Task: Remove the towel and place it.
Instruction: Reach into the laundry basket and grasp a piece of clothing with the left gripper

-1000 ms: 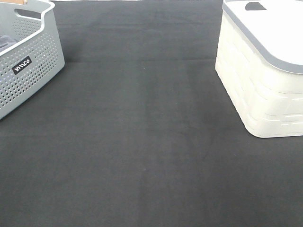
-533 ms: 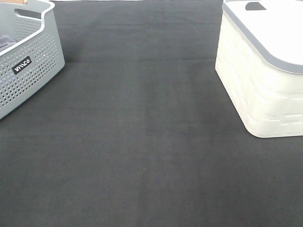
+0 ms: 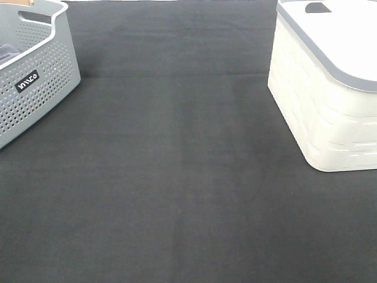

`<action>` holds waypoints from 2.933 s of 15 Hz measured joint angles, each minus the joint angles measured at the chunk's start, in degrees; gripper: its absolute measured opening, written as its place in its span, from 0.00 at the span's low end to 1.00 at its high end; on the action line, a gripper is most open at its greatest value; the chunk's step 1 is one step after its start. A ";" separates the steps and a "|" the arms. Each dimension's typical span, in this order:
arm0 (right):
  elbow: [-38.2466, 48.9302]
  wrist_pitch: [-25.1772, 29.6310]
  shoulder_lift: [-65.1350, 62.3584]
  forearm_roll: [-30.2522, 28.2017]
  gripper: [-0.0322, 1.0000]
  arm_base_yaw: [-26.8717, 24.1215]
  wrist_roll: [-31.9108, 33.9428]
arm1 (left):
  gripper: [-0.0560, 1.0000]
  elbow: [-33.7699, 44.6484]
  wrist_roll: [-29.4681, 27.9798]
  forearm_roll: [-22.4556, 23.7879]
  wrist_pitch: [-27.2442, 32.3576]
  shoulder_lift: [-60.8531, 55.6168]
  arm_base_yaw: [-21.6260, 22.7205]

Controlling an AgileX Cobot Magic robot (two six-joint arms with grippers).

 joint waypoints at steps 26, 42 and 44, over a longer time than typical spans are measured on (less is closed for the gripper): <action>0.00 0.00 0.00 0.00 0.69 0.00 -0.06 | 0.77 0.00 0.00 0.00 0.00 0.00 0.00; 0.00 0.00 0.00 0.00 0.69 0.00 -0.06 | 0.77 0.00 0.00 -0.69 0.00 0.00 0.00; 0.00 0.00 0.00 0.00 0.69 0.00 -0.06 | 0.77 -1.55 -2.12 -0.63 0.00 0.34 0.00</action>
